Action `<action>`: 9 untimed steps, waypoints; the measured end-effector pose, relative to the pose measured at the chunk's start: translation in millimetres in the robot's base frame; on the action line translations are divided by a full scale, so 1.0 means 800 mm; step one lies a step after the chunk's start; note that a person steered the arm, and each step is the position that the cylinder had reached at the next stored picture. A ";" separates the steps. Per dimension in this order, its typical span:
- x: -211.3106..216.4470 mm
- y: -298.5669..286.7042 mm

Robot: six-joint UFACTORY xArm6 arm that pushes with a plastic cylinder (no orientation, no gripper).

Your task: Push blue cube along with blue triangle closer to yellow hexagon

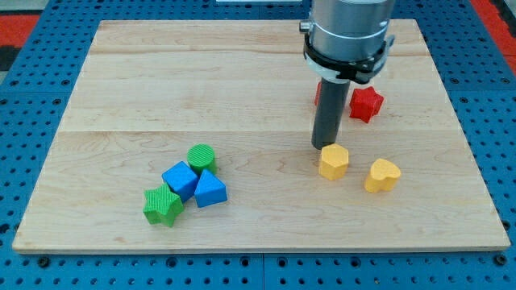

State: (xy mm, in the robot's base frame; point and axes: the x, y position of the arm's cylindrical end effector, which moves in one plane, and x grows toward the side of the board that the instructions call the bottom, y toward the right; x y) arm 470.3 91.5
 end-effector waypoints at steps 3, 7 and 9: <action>0.016 0.017; -0.003 -0.165; -0.007 -0.167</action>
State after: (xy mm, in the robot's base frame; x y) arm 464.4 -42.2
